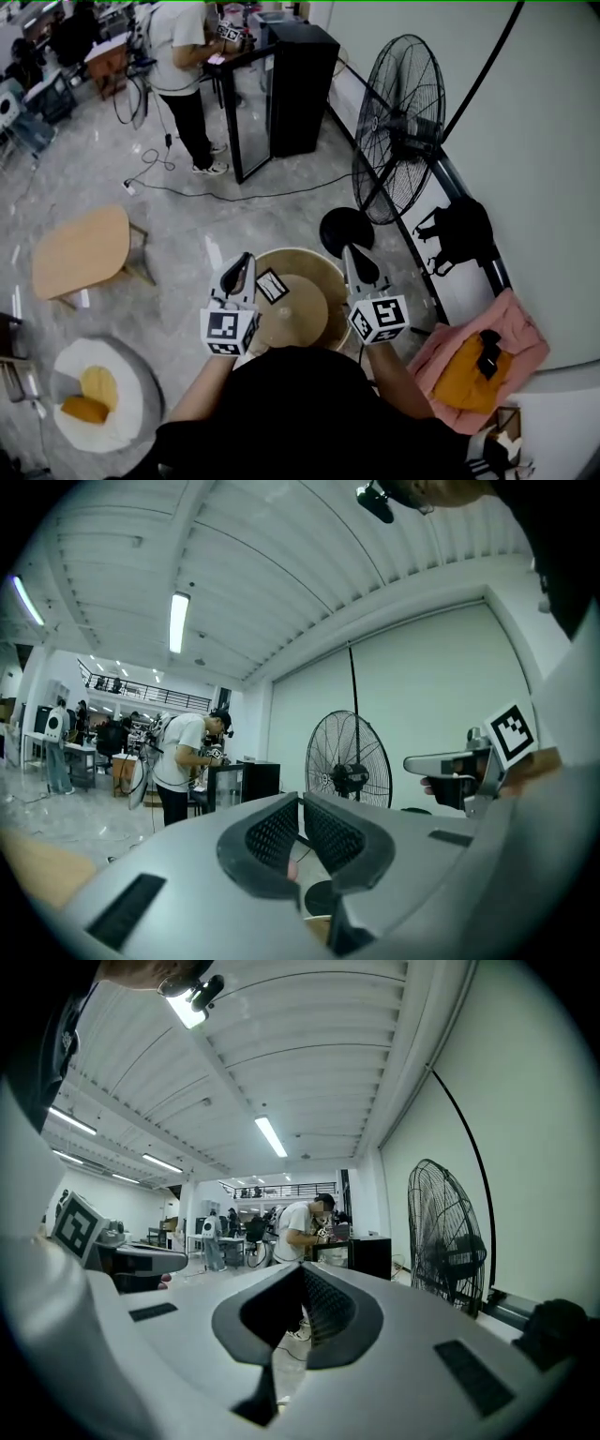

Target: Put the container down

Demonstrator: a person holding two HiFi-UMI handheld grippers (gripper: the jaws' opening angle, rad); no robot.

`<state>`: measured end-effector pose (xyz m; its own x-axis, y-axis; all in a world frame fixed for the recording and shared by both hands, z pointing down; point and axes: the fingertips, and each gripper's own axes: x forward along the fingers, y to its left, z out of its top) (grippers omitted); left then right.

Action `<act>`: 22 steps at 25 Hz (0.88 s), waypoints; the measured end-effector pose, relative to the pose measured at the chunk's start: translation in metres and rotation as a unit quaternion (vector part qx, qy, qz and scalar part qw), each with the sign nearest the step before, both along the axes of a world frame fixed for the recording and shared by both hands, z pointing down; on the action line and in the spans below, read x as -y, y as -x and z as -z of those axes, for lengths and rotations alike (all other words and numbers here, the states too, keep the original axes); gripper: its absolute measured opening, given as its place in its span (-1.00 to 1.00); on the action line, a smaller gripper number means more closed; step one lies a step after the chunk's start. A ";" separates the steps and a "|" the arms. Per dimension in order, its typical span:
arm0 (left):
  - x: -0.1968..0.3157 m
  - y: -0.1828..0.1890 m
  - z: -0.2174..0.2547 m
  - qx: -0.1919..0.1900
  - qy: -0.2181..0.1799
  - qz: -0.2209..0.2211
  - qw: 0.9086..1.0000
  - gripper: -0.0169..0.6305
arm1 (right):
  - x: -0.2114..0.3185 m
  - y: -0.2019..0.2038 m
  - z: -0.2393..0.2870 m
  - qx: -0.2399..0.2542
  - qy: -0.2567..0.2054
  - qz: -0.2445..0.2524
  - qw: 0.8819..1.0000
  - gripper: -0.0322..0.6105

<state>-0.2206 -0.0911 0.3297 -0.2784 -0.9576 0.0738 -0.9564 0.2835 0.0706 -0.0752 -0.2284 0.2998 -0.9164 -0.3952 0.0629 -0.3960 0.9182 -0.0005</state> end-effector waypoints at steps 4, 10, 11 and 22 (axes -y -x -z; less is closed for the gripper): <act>-0.010 0.009 0.002 0.001 0.000 0.000 1.000 -0.84 | -0.009 0.002 0.000 -0.001 0.001 -0.011 1.000 -0.83; -0.018 0.015 0.002 0.004 0.003 0.005 1.000 -0.84 | -0.019 0.003 0.000 -0.002 0.002 -0.015 1.000 -0.83; -0.021 0.015 0.002 0.004 0.004 0.008 1.000 -0.84 | -0.020 0.002 0.001 0.001 0.001 -0.019 1.000 -0.83; -0.062 0.035 0.000 0.014 0.001 0.025 1.000 -0.84 | -0.051 -0.002 0.009 0.011 -0.025 -0.041 0.999 -0.83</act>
<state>-0.2553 -0.0289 0.3294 -0.3271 -0.9426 0.0670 -0.9429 0.3303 0.0434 -0.0733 -0.1773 0.2911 -0.8813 -0.4720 0.0217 -0.4712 0.8814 0.0343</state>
